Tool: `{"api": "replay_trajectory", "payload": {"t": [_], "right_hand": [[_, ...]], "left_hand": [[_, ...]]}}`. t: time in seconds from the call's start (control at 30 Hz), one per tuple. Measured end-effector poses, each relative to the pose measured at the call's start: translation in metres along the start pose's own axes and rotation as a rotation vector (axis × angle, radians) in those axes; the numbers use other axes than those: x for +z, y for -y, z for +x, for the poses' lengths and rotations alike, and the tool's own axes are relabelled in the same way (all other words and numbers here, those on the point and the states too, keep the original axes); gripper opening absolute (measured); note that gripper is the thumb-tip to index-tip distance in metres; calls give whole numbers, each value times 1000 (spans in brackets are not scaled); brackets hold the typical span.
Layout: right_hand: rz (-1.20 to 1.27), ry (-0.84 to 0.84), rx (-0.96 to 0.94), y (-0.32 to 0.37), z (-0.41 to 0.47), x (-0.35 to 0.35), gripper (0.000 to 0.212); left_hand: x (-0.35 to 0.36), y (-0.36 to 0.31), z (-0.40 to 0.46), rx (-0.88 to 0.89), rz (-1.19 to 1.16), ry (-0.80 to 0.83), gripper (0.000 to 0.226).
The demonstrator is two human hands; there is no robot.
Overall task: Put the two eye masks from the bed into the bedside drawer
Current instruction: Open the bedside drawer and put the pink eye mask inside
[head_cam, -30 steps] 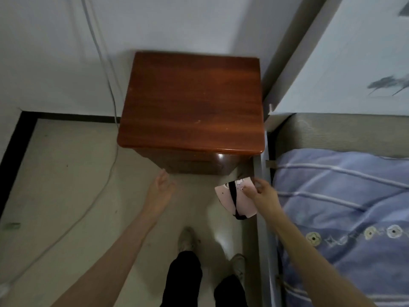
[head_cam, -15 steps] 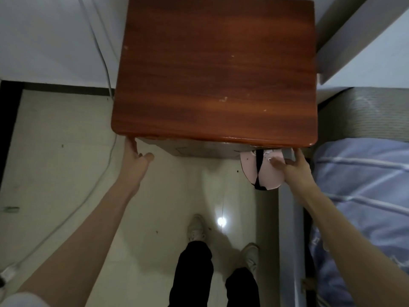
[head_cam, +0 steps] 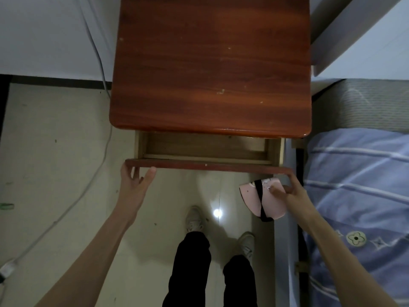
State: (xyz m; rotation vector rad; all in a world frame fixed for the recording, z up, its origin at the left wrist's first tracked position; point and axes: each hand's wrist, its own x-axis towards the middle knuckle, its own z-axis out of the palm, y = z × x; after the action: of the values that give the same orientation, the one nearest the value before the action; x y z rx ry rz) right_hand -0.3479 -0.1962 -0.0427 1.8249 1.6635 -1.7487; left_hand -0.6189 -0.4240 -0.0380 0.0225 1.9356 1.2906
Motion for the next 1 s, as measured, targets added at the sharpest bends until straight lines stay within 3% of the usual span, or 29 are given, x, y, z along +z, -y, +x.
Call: {"api": "replay_trajectory", "payload": {"t": [0.13, 0.3, 0.5, 0.67, 0.83, 1.0], "right_hand": [[59, -1, 39, -8, 2, 4, 47], [21, -41, 44, 4, -12, 6, 14], [312, 248, 125, 55, -30, 35, 23], [385, 335, 222, 114, -10, 105, 28], [500, 149, 224, 142, 14, 166, 27], [337, 38, 152, 141, 40, 193, 22]], "left_hand": [[10, 3, 11, 1, -65, -140, 57], [8, 20, 18, -22, -70, -219, 63], [5, 21, 20, -56, -72, -234, 73], [6, 24, 21, -61, -87, -252, 72], [7, 25, 21, -68, -176, -226, 65], [7, 25, 19, -64, -212, -201, 66]]}}
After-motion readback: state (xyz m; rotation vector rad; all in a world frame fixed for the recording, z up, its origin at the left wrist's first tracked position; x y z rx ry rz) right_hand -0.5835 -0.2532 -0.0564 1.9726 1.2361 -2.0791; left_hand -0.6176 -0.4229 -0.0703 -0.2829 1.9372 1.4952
